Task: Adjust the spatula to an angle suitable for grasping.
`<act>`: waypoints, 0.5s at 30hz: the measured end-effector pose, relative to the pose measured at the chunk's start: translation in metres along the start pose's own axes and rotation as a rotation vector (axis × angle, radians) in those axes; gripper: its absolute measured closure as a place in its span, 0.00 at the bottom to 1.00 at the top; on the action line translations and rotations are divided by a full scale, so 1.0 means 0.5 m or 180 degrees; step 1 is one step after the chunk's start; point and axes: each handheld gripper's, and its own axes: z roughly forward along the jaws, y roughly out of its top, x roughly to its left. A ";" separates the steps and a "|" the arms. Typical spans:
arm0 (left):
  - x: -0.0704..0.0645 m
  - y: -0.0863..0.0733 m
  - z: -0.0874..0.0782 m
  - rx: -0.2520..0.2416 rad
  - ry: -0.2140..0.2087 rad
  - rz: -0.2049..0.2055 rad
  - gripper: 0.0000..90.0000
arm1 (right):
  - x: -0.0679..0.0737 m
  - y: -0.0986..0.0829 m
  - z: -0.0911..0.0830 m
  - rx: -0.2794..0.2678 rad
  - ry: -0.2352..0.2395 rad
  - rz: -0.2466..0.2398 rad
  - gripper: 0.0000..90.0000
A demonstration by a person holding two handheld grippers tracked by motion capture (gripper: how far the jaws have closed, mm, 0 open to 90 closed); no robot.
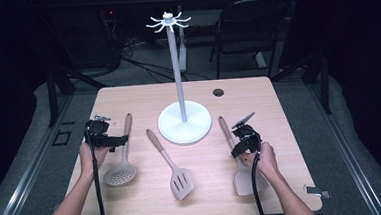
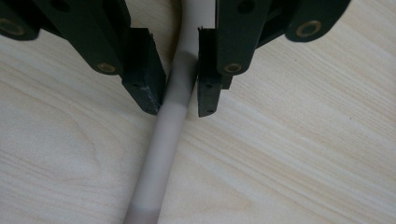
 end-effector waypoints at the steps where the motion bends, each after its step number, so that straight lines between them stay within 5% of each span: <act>1: -0.001 0.000 0.001 0.0000 0.0011 0.0022 0.01 | 0.000 -0.001 0.000 -0.0029 0.0022 0.0067 0.82; 12: -0.003 0.000 0.001 -0.0017 0.0011 0.0001 0.01 | -0.018 -0.003 -0.002 -0.0065 0.0315 0.0272 0.87; 15: -0.002 0.000 0.001 -0.0019 0.0004 0.0001 0.01 | -0.014 -0.003 -0.005 -0.0170 0.0197 0.0274 0.87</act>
